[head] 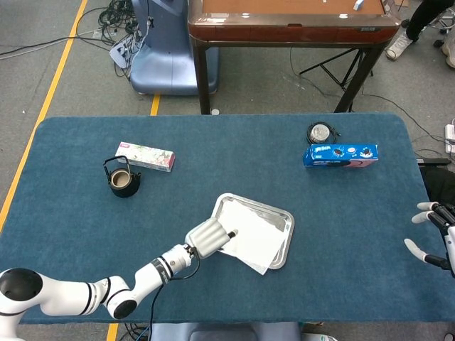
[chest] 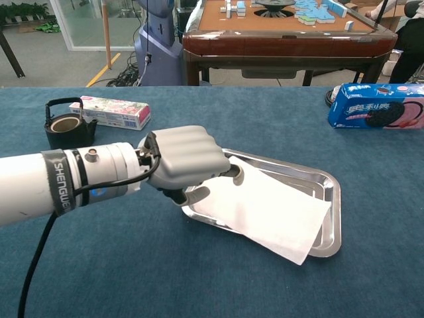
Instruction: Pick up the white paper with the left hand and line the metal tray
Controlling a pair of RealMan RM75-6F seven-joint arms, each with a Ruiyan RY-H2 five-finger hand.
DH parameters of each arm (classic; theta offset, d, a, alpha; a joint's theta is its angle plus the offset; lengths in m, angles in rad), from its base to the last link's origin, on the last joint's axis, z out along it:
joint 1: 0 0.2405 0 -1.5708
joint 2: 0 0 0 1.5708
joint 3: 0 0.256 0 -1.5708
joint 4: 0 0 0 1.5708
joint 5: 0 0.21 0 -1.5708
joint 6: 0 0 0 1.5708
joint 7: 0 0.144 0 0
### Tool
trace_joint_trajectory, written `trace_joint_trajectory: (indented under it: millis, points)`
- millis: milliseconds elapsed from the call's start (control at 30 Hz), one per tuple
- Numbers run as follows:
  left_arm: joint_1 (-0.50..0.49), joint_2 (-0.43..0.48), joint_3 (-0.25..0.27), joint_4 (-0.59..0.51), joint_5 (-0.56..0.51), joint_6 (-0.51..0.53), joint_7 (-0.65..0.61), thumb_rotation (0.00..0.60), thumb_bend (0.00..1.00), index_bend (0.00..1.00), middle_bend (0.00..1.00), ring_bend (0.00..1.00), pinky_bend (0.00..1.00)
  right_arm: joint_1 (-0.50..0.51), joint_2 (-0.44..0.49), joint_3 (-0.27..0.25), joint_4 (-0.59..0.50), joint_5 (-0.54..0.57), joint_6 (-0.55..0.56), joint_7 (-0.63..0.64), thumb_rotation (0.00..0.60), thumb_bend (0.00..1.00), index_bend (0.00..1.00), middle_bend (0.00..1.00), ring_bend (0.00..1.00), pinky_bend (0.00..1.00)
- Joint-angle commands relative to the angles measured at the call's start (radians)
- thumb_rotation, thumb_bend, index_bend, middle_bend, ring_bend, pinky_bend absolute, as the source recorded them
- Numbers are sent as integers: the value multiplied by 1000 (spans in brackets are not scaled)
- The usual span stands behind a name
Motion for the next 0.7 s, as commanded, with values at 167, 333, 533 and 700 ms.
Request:
trace_joint_trajectory:
  millis: [167, 333, 533, 700]
  points:
    - [-11, -28, -20, 45, -56, -22, 26, 600, 549, 244, 1000, 1000, 1000, -1, 3, 3, 4, 6, -1, 11, 600, 204, 447, 321, 240, 305]
    - [-19, -47, -34, 70, -93, -27, 45, 600, 549, 244, 1000, 1000, 1000, 0, 3, 3, 6, 8, -5, 14, 600, 204, 447, 321, 240, 305]
    - [-32, -66, -48, 93, -127, -33, 61, 600, 549, 242, 1000, 1000, 1000, 1, 2, 3, 7, 8, -7, 13, 600, 204, 447, 321, 240, 305]
    - [-45, -93, -60, 121, -171, -32, 92, 600, 549, 237, 1000, 1000, 1000, 2, 1, 2, 6, 6, -10, 11, 600, 204, 447, 321, 240, 305]
